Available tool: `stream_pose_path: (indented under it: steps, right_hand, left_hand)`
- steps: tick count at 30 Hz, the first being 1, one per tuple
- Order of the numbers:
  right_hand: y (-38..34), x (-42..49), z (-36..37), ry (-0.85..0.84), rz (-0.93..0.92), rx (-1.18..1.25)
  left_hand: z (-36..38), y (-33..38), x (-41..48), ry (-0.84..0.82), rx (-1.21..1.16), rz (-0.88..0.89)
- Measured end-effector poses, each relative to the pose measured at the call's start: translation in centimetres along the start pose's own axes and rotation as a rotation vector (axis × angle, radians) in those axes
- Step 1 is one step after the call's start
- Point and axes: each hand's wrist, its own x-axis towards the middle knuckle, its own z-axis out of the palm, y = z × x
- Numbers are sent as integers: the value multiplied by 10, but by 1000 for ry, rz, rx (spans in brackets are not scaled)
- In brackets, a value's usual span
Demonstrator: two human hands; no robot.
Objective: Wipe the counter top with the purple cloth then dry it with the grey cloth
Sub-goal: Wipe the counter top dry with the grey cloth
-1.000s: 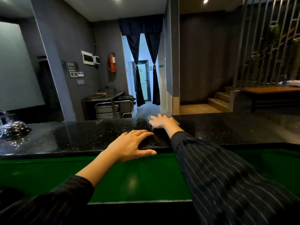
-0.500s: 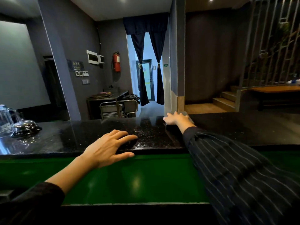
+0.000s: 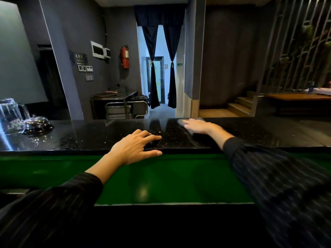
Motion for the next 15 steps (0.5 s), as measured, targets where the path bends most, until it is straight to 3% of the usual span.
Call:
stream_pose_path:
  steps: [3,7,12,15]
  right_hand:
    - [35,-18,1,54,255,42]
    - [-5,-25,14,151,421,21]
    - [-103,-21,35,119,149,-26]
    - [-118,-36,34,84,-8,-22]
  left_hand:
    - [-1,-2,-1,20,7,11]
    - [-1,-3,0,47,34,33]
    - [-6,-4,-5,115,-108,87]
    - [-14,-23,-22,185,-67,180]
